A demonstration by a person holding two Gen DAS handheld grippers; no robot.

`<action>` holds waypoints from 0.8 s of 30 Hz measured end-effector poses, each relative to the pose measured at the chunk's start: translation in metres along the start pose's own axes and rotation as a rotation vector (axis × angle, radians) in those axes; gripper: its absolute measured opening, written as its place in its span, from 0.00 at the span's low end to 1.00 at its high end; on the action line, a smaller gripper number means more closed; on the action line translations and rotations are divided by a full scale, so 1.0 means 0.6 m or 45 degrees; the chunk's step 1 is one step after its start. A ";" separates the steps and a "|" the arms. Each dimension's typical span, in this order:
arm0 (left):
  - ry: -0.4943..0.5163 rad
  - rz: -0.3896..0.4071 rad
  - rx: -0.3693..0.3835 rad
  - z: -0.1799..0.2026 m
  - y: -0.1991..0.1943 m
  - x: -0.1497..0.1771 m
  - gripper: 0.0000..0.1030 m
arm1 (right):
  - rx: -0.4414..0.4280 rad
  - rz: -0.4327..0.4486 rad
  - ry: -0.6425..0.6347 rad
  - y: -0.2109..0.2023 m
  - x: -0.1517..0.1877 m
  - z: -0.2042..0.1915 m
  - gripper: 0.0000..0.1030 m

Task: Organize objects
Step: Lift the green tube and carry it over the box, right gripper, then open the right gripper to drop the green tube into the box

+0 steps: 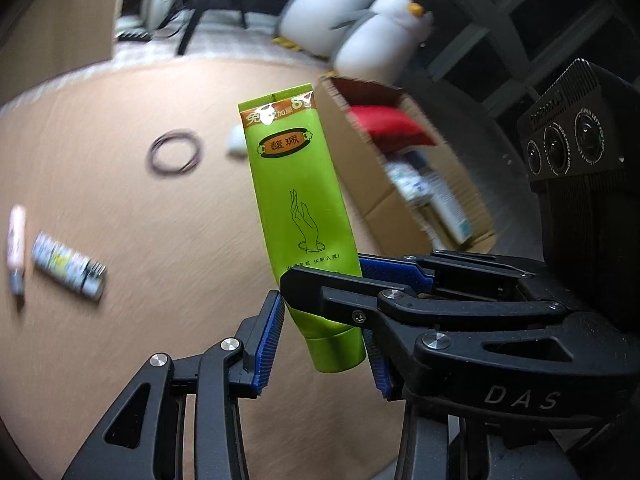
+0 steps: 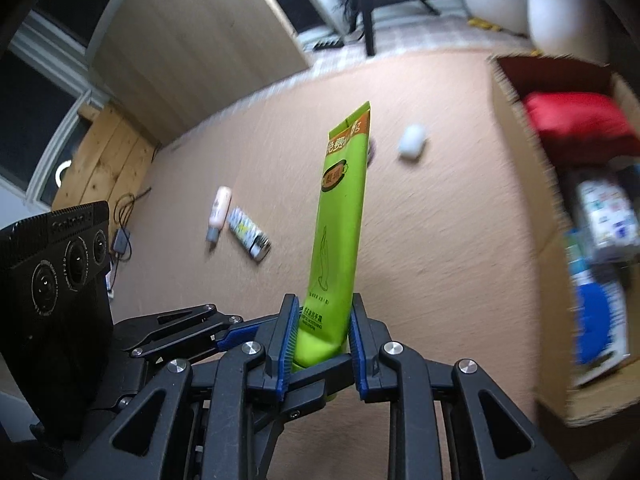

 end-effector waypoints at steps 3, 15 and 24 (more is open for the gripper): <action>0.048 0.014 0.023 0.039 0.002 -0.020 0.41 | 0.021 0.049 0.019 -0.040 -0.006 0.025 0.22; 0.201 -0.023 0.104 0.199 0.094 -0.113 0.41 | 0.138 0.185 0.147 -0.156 -0.001 0.155 0.22; 0.249 -0.010 0.047 0.228 0.111 -0.134 0.74 | 0.233 0.295 0.223 -0.211 0.011 0.213 0.56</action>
Point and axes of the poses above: each gripper's, at about its wrist camera, not at the fingertips, and y roughly the way its jaws point, z to its right, x to its underside, the point moved 4 cm from there along y, roughly the way its jaws point, and after that the axes turned 7 degrees about -z, right-handed, at the moved point
